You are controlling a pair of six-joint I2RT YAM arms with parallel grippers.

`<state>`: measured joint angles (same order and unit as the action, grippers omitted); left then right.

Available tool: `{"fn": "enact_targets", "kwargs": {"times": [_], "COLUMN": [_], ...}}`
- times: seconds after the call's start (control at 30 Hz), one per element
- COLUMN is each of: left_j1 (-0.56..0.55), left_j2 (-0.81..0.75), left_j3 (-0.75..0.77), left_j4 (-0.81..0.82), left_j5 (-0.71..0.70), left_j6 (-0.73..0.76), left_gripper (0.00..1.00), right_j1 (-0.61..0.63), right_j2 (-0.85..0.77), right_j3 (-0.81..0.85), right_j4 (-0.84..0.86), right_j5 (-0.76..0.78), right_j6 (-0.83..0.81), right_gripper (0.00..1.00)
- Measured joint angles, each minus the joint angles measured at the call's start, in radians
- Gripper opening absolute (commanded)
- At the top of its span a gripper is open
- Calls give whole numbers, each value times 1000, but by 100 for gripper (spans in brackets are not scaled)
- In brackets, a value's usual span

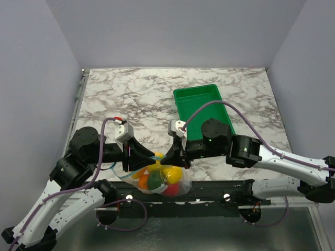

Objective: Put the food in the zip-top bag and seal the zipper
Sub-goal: Zip the zipper food storage bag at the center of the board.

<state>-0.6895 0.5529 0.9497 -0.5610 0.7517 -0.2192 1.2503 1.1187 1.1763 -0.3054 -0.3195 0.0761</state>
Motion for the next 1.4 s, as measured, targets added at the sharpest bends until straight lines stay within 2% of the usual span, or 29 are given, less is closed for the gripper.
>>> {"fn": "enact_targets", "kwargs": {"times": [0.13,0.23,0.53,0.77,1.07,1.4], "left_j1": [0,0,0,0,0,0], "left_j2": [6,20,61,82,80,77], "left_j3": [0,2,1,-29,-50,-64], "left_j4": [13,22,67,121,163,193], "left_j5": [2,12,67,105,162,202], "left_j6": [7,13,27,25,12,-4], "left_gripper": [54,60,61,52,26,17], "right_j1": [0,0,0,0,0,0], "right_j2": [17,24,44,64,80,86], "right_j3": [11,16,54,76,96,97], "right_j4": [-64,-108,-169,-177,-190,-191], "right_j5": [-17,-31,-68,-86,-86,-86], "right_j6": [-3,-3,-5,-5,-5,-5], "right_gripper": [1,1,1,1,1,1]}}
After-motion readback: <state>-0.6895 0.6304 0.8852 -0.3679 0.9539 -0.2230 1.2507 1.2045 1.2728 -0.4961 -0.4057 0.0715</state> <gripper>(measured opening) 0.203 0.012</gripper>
